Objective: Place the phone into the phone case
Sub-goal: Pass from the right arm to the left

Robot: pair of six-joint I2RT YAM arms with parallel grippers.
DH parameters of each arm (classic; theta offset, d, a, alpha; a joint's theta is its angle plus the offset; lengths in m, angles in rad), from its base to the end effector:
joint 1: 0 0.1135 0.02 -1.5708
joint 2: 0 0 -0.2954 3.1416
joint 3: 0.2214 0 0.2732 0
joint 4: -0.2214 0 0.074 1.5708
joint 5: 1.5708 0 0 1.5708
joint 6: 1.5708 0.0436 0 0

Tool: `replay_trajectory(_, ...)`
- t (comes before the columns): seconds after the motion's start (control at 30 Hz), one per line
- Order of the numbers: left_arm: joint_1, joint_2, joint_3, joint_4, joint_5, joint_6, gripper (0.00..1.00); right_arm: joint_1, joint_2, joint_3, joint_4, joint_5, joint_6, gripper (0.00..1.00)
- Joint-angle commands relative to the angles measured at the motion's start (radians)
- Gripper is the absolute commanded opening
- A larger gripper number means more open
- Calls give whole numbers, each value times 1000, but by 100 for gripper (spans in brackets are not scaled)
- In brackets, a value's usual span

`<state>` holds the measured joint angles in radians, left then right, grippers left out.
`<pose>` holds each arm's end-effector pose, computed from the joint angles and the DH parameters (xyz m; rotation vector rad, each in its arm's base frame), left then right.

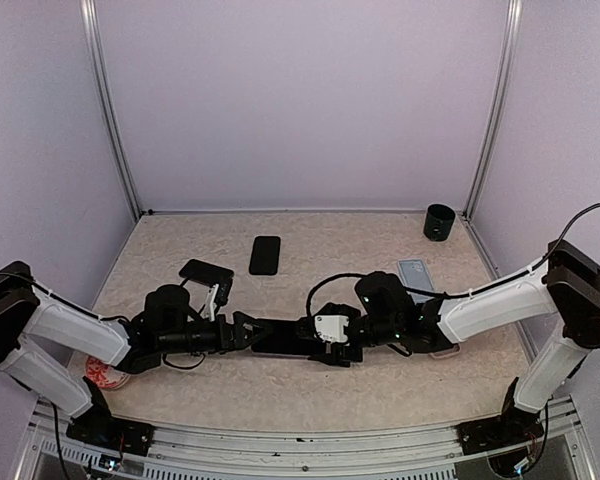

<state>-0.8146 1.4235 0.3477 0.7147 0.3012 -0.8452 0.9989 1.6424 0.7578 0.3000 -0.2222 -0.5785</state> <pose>0.1719 -0.2011 0.1588 0.1945 2.1746 -1.3300 0.1833 0.3025 0.1756 -1.6346 1.4401 0.4811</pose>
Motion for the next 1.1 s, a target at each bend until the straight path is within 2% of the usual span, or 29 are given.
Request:
replay_trajectory(0.0, 2, 23, 26, 84, 87, 21, 92, 23, -57, -5, 91, 24, -17, 59)
replay_trajectory(0.5, -22, 97, 40, 209, 190, -5, 74, 64, -64, -15, 115, 50, -55, 59)
replay_trajectory(1.07, -34, 142, 57, 246, 230, -17, 24, 66, -63, -7, 111, 75, -71, 59)
